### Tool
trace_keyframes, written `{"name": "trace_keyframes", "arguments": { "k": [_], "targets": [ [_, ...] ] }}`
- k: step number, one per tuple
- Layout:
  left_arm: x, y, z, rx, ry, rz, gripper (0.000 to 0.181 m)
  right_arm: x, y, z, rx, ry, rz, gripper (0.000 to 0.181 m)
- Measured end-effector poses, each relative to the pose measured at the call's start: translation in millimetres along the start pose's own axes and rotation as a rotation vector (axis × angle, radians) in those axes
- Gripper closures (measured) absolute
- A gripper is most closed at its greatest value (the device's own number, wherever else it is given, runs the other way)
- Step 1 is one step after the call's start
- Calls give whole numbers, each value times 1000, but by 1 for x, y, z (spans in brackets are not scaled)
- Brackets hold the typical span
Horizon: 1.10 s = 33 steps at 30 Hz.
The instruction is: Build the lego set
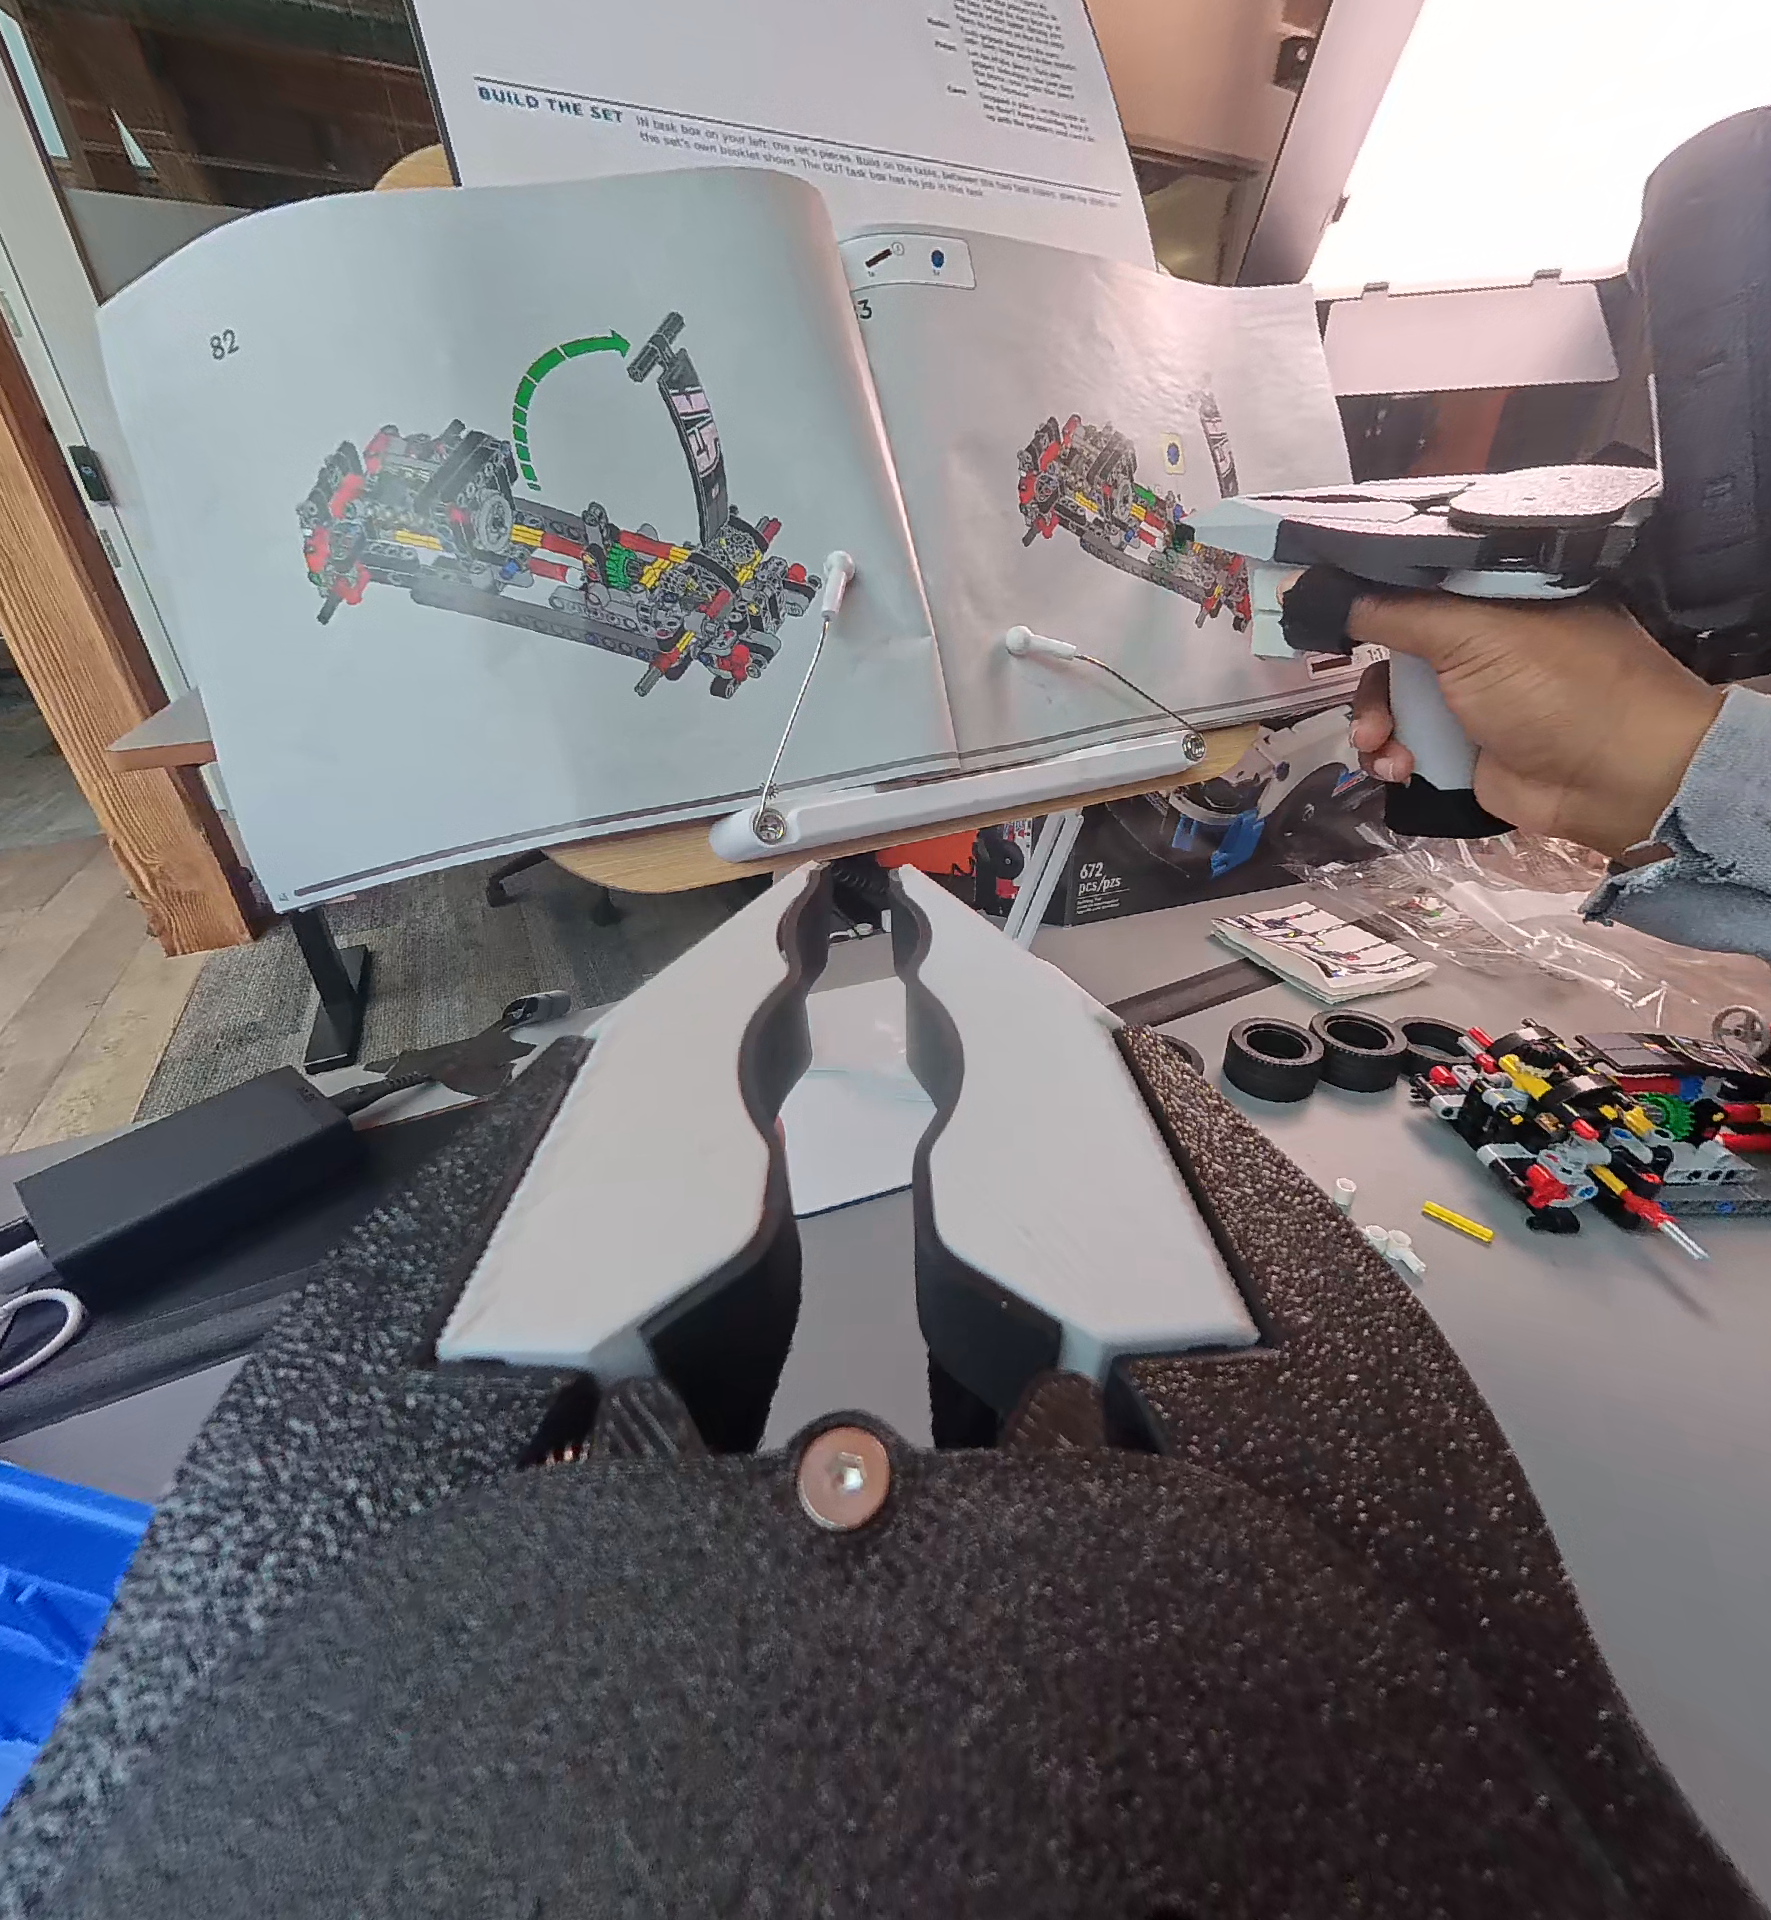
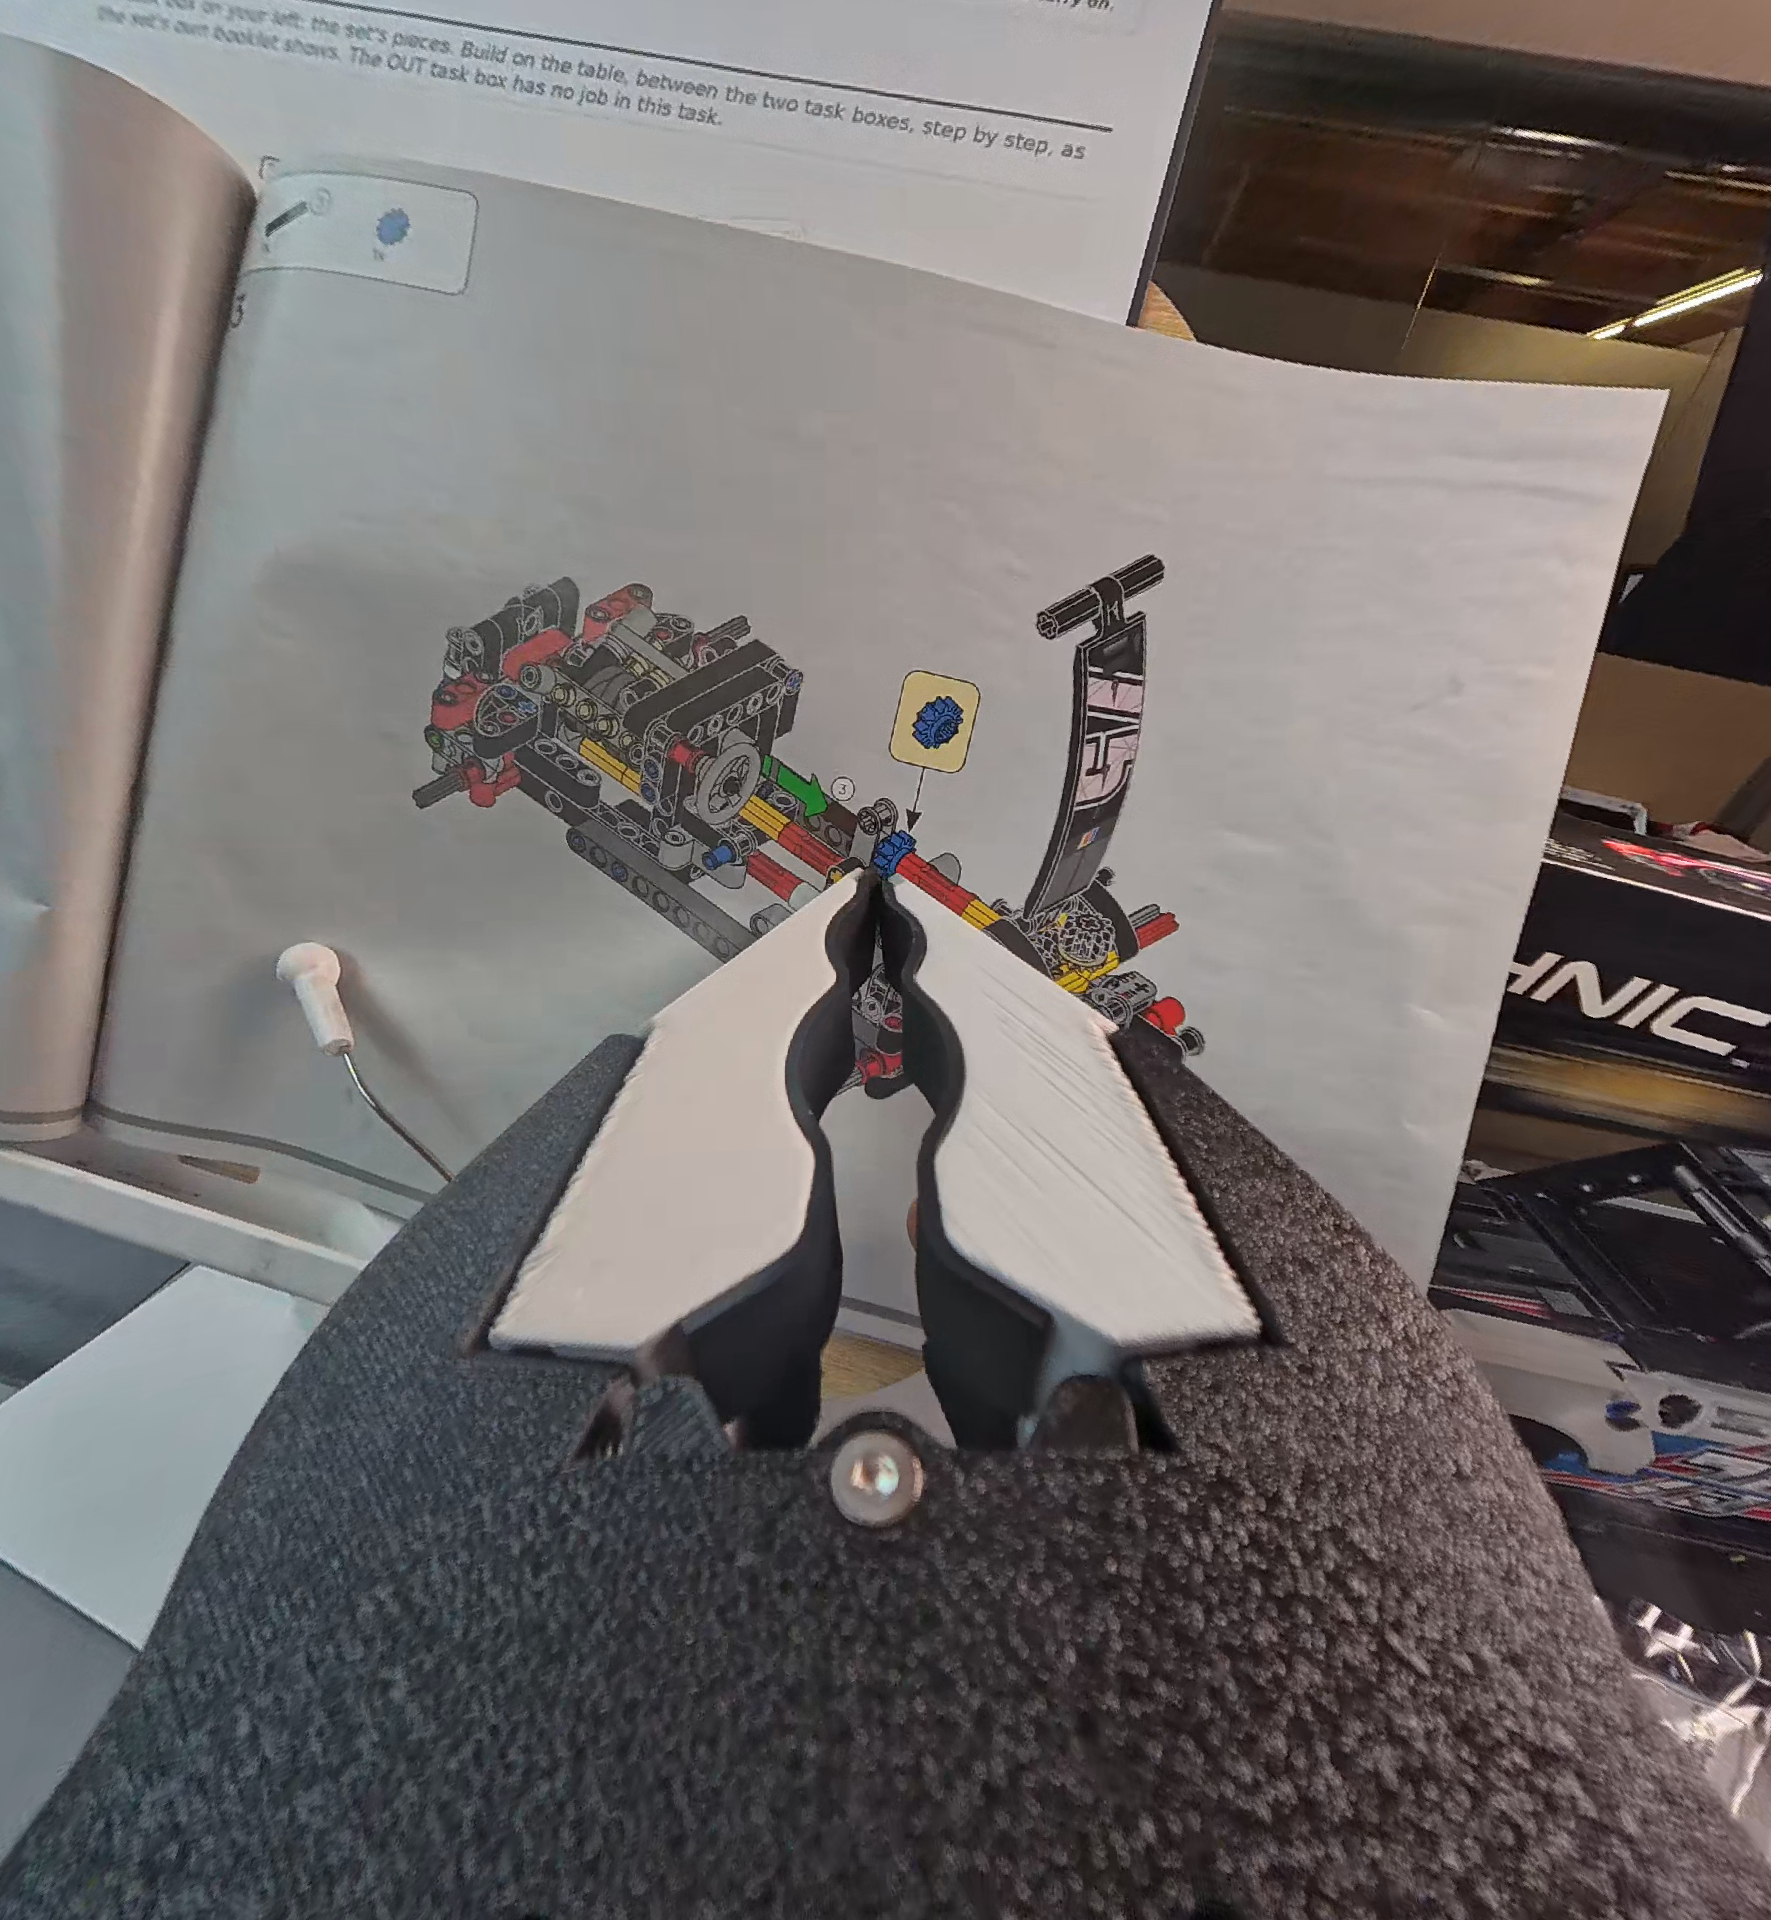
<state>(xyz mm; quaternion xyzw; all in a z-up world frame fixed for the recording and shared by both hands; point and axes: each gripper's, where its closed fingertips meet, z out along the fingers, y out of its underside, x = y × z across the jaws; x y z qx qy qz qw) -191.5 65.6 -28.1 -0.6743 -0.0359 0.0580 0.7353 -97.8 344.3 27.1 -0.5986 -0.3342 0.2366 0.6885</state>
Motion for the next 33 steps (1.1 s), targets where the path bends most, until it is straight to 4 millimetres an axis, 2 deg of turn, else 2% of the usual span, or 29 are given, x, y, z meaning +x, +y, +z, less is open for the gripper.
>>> {"name": "trace_keyframes", "arguments": {
  "k": [25, 33],
  "targets": [
    [0, 5, 2, -22, -7, 25, 168, -3, 2, -2, 1, -24, -67, 180],
    [-2, 0, 0, -12, -14, 30, 167, -4, 3, -3, 1, -27, -72, 178]
  ]
}}
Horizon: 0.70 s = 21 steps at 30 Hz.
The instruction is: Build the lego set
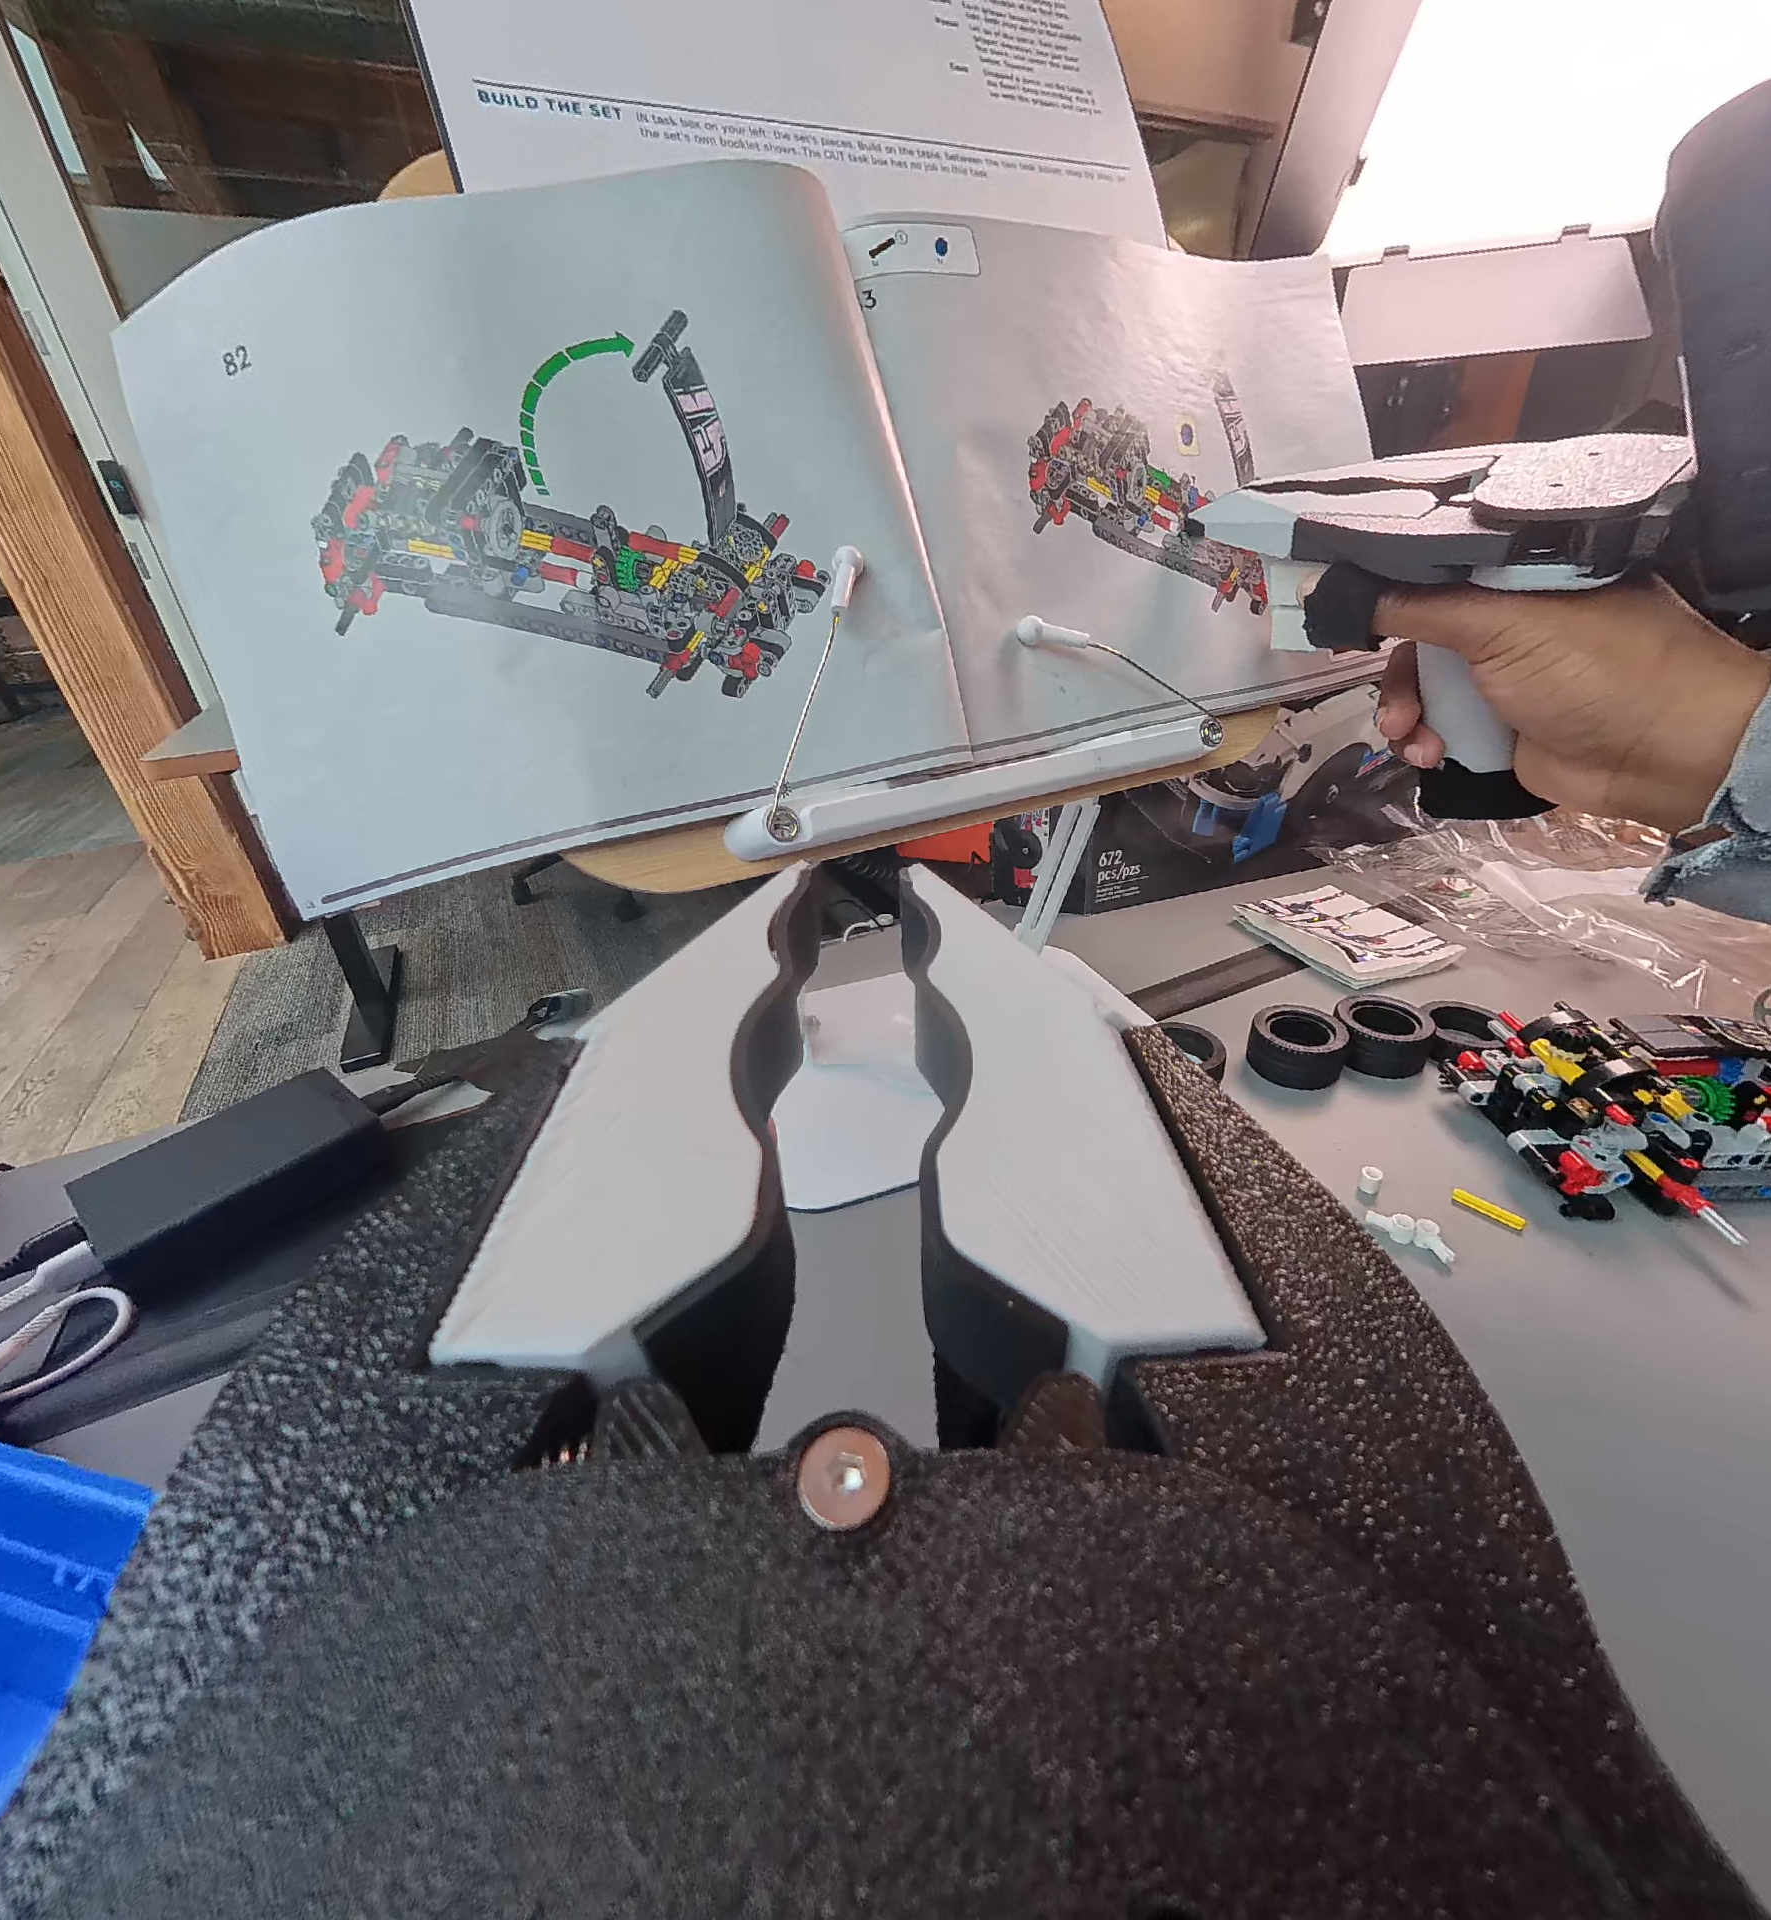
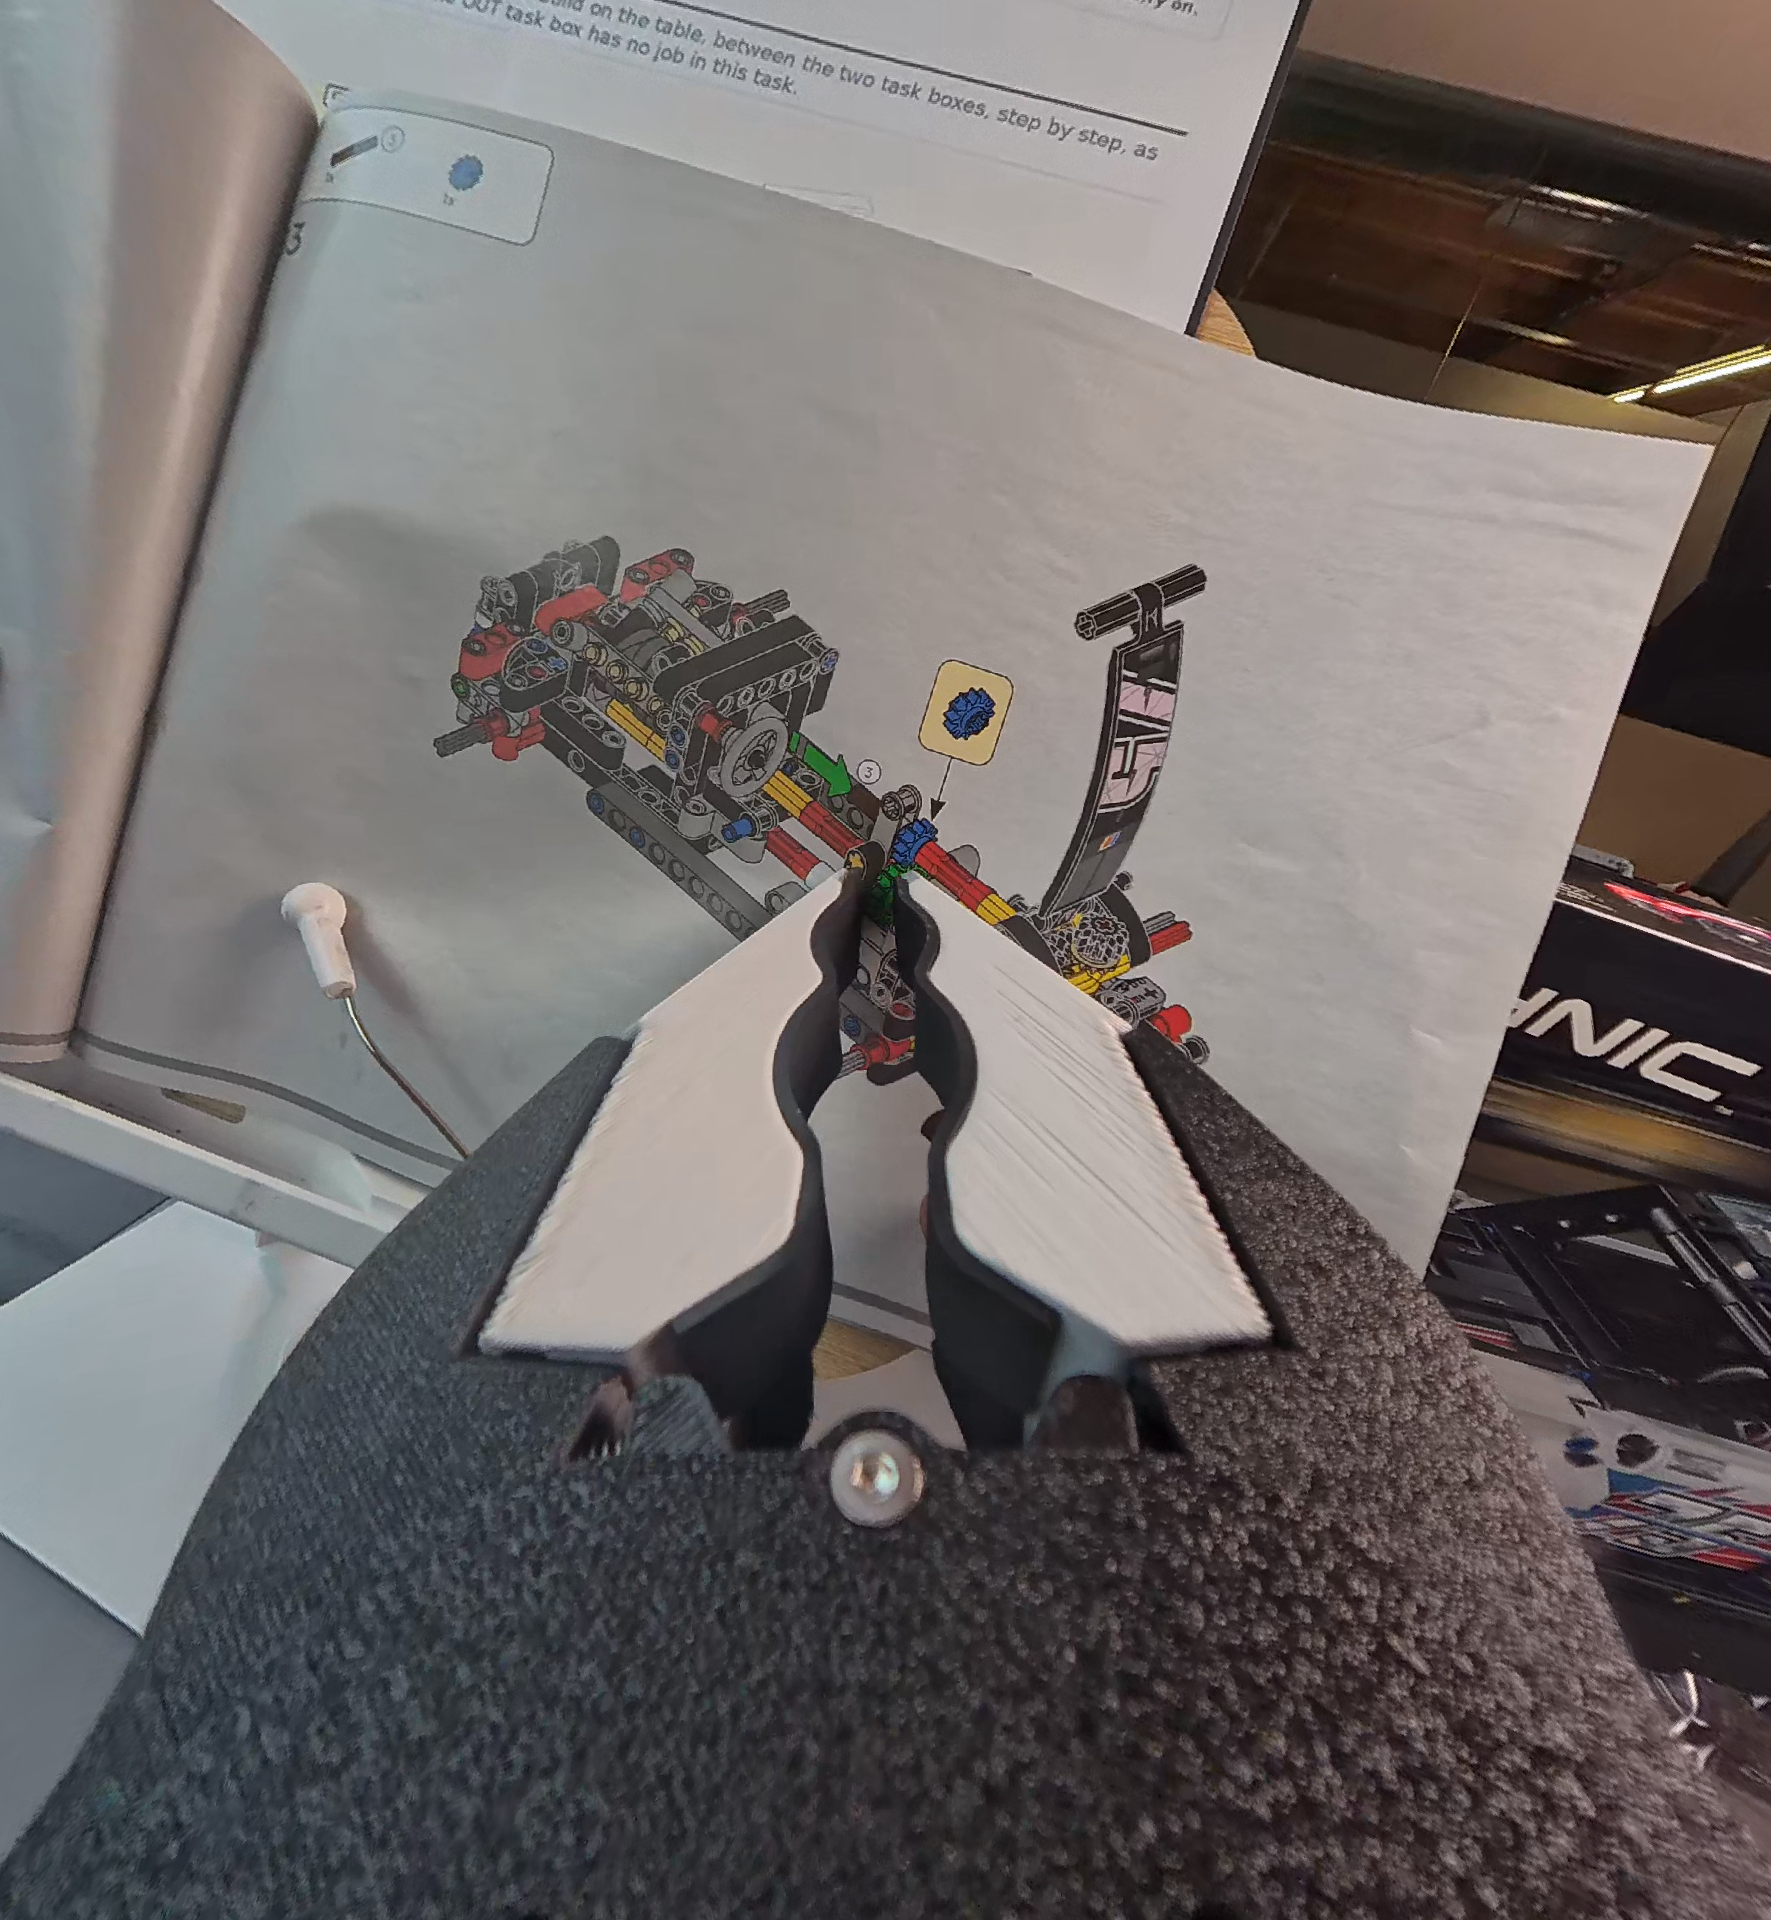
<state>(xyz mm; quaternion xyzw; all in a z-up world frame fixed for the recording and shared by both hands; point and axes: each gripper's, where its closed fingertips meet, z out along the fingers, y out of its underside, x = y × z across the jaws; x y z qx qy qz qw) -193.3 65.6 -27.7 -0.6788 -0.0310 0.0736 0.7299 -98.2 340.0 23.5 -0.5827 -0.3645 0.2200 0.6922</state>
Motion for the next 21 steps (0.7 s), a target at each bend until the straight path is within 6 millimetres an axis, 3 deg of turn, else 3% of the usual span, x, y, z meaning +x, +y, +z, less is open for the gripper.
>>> {"name": "trace_keyframes", "arguments": {
  "k": [4, 9, 15, 21],
  "targets": [
    [-2, -2, 0, 2, -2, -14, 167, -3, -2, -1, 0, 3, -10, 179],
    [-1, 0, 1, -2, 2, -18, 167, -42, -49, -1, 133, -75, -43, 181],
    [-3, -3, -1, 2, -3, -12, 167, -84, -98, 23, 178, -151, -46, 181],
    [-8, -5, -2, 9, -9, -21, 167, -109, -116, 49, 159, -181, -62, 181]
  ]
}}
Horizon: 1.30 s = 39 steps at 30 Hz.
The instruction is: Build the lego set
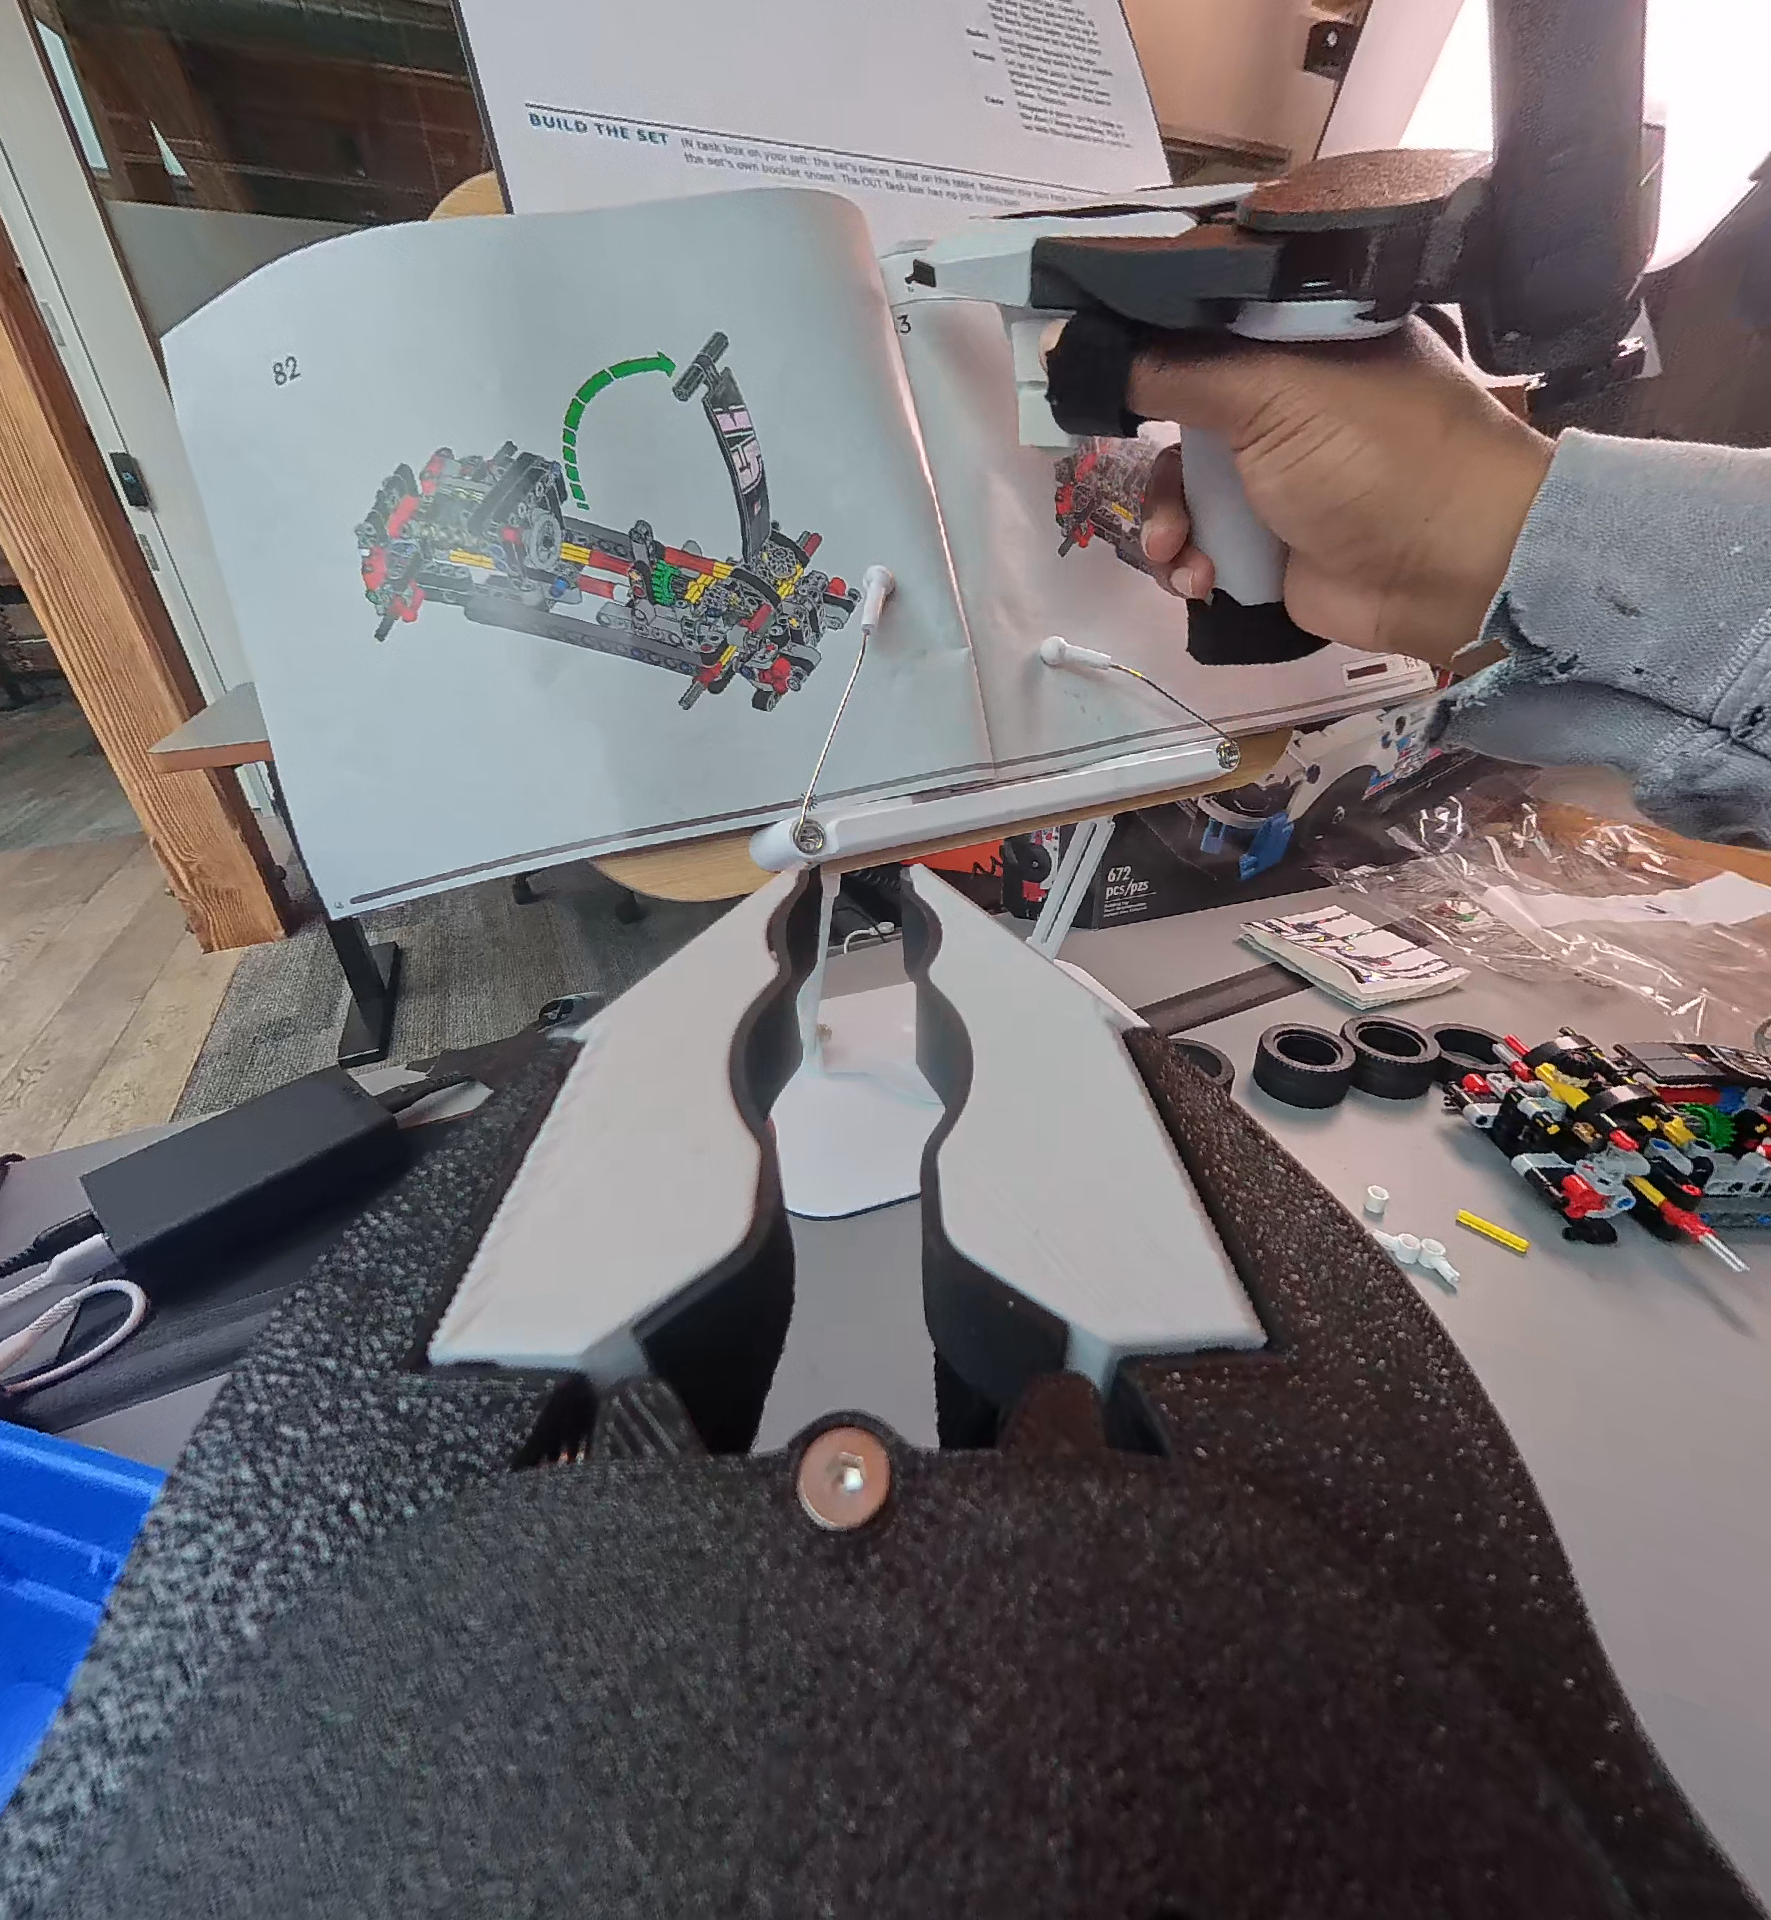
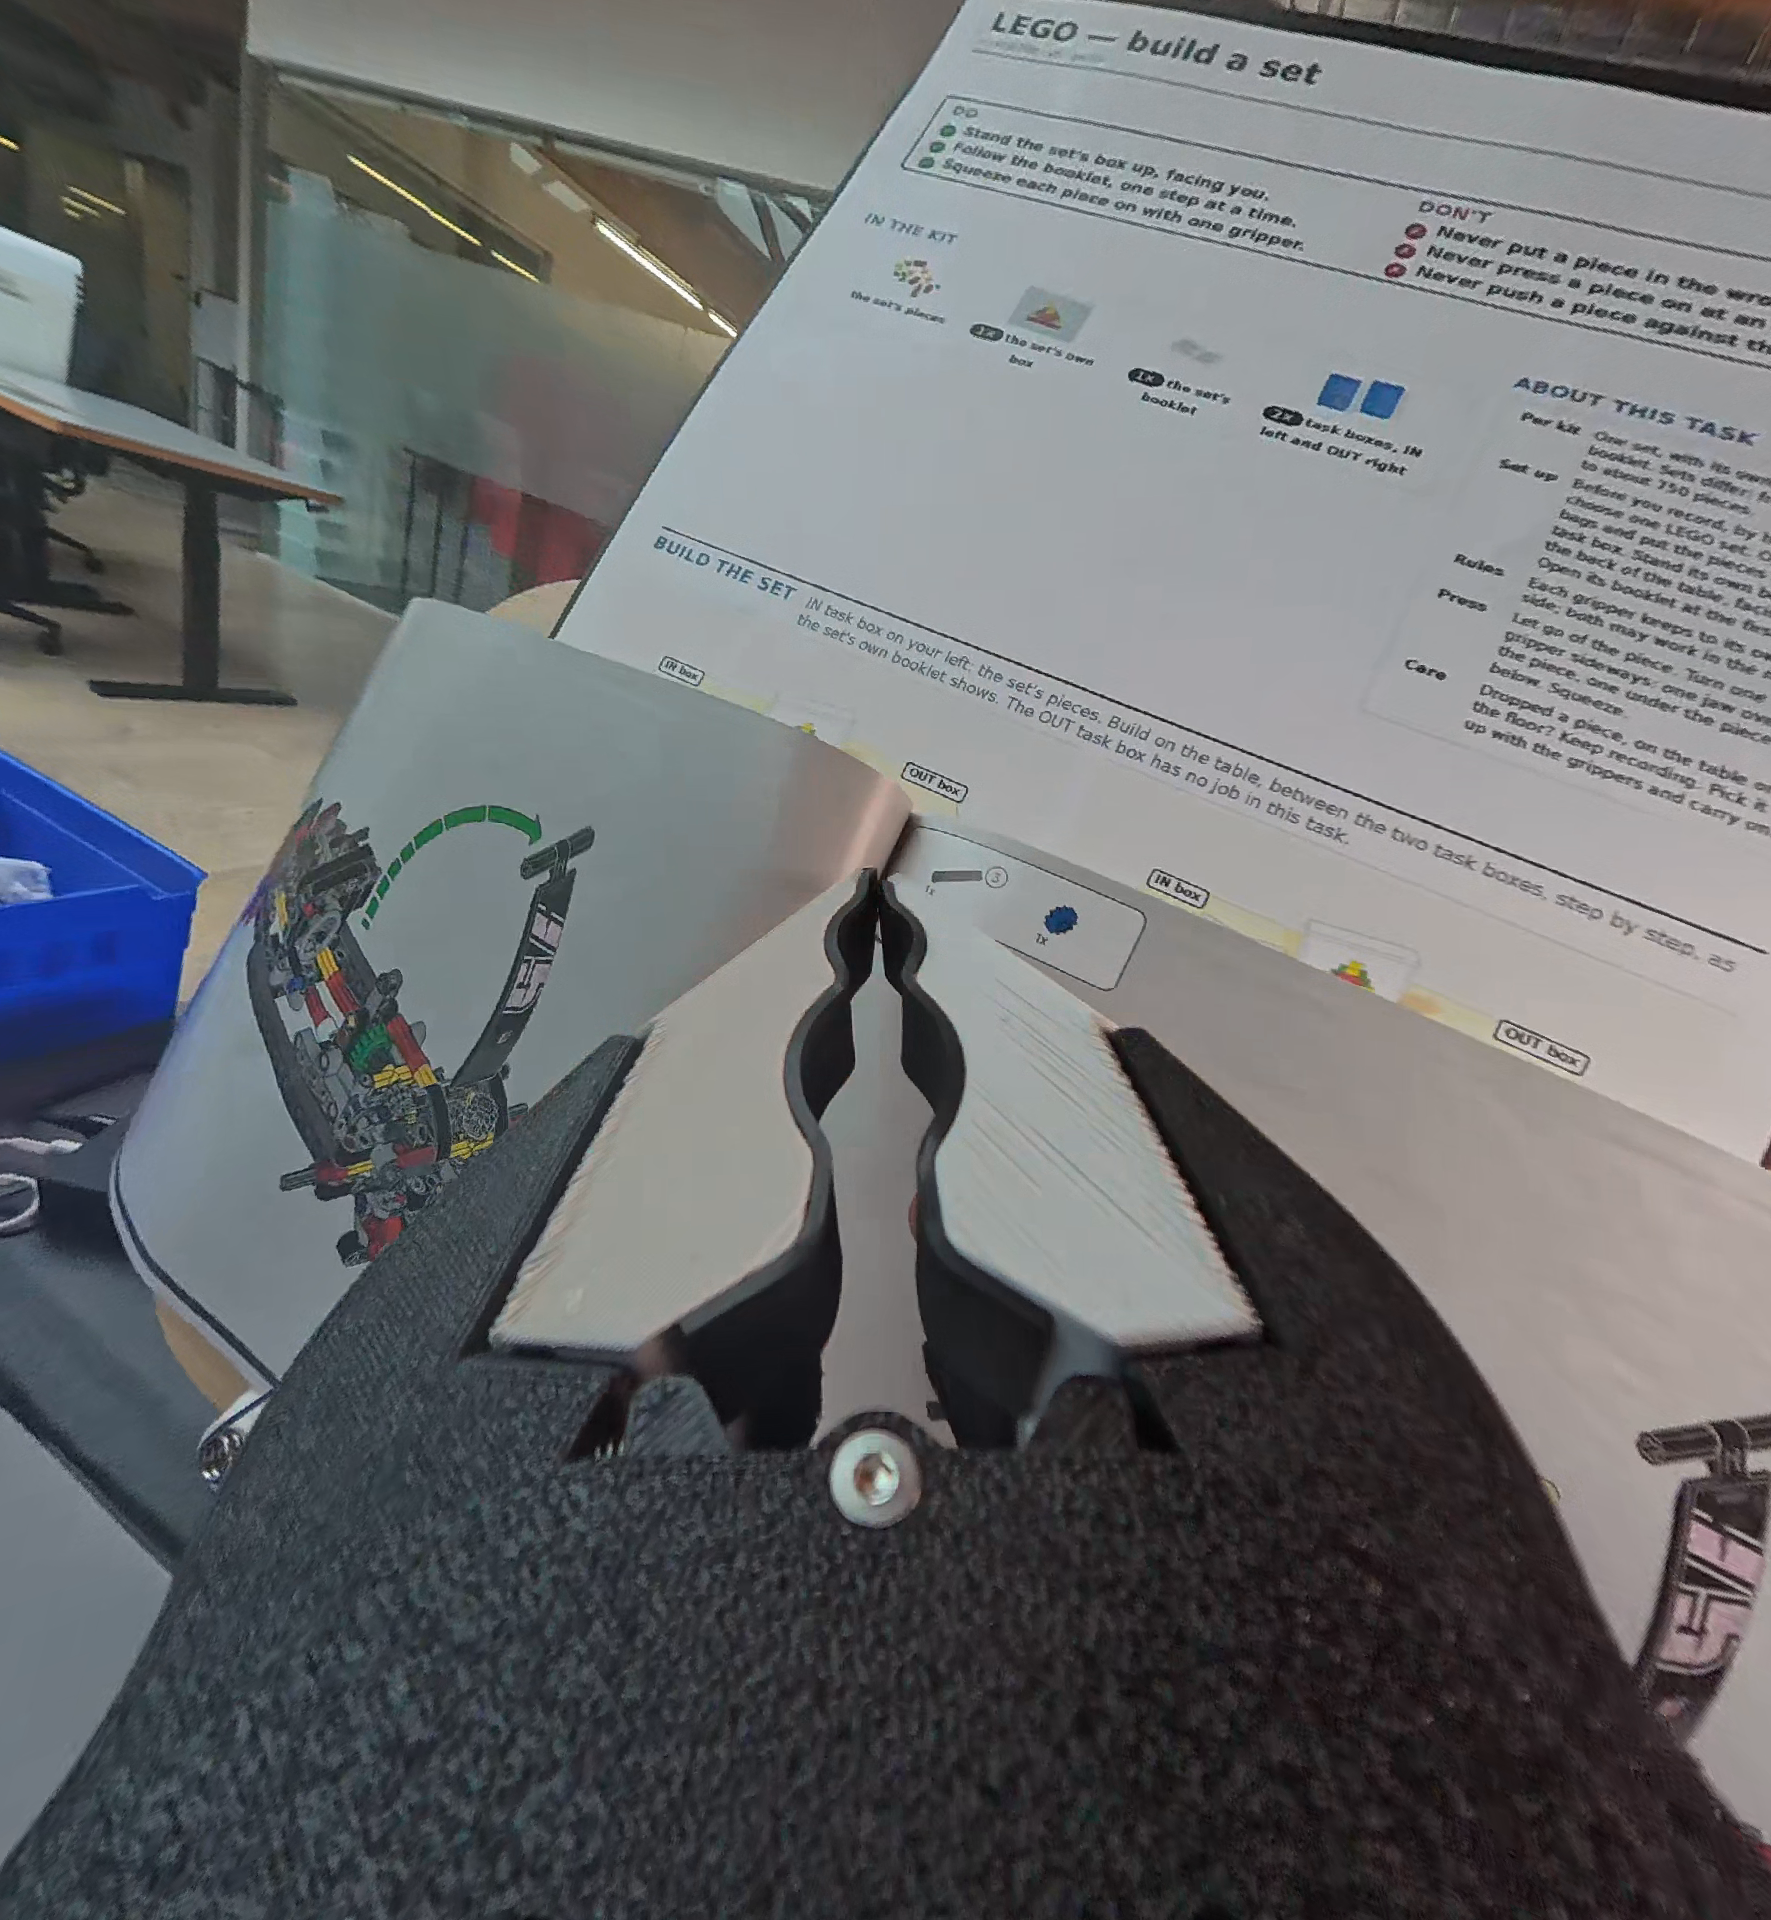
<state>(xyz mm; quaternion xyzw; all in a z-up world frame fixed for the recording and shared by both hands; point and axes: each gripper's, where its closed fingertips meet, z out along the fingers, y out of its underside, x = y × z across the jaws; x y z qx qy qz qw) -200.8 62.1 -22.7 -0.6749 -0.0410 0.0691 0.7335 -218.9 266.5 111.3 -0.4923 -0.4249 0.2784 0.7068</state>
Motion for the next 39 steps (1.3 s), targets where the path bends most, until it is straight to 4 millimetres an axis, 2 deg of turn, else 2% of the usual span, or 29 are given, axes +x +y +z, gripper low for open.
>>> {"name": "trace_keyframes", "arguments": {
  "k": [3, 5, 8, 14, 19, 23, 30, 39],
  "targets": [
    [-2, -1, -1, 2, -3, -4, 167, -1, 1, 7, -21, 2, -15, 181],
    [-3, -1, -1, 4, -4, -8, 167, 0, 6, 3, -27, 6, -14, 181],
    [-4, -2, -1, 8, -2, -15, 167, 12, 24, -14, -33, 34, 2, 181],
    [6, 0, 1, 2, 23, -15, 167, 52, 73, -61, -66, 128, 35, 181],
    [17, 3, 3, -9, 46, 1, 167, 75, 104, -79, -127, 185, 45, 181],
    [22, 7, 4, -19, 56, 11, 167, 81, 108, -80, -134, 194, 30, 181],
    [22, 10, 5, -26, 59, 8, 167, 84, 102, -74, -127, 202, 35, 181],
    [28, 13, 7, -34, 71, 15, 167, 94, 111, -85, -147, 214, 51, 181]
  ]
}}
